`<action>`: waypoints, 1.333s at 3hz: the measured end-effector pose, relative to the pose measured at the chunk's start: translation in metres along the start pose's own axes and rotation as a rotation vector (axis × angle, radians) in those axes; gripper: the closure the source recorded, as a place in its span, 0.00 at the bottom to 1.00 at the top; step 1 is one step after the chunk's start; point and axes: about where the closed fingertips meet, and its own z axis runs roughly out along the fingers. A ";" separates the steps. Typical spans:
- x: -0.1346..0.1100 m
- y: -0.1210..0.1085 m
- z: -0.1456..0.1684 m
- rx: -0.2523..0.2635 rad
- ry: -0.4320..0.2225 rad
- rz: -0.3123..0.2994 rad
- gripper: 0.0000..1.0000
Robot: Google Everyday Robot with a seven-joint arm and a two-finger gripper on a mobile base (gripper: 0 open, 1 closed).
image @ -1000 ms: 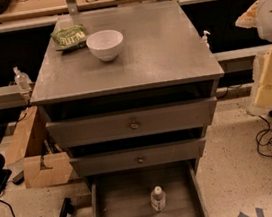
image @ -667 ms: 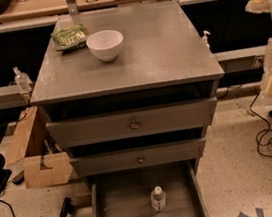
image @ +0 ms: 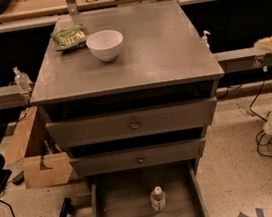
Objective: Pick blue plastic bottle from bottom drawer and place on counter
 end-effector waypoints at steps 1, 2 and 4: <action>0.033 0.007 0.051 0.024 -0.193 0.045 0.00; 0.046 0.011 0.086 0.085 -0.415 0.091 0.00; 0.047 0.026 0.107 0.112 -0.604 0.053 0.00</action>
Offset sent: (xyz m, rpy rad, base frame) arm 0.0060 -0.0096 -0.1145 0.6811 -0.4408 0.1198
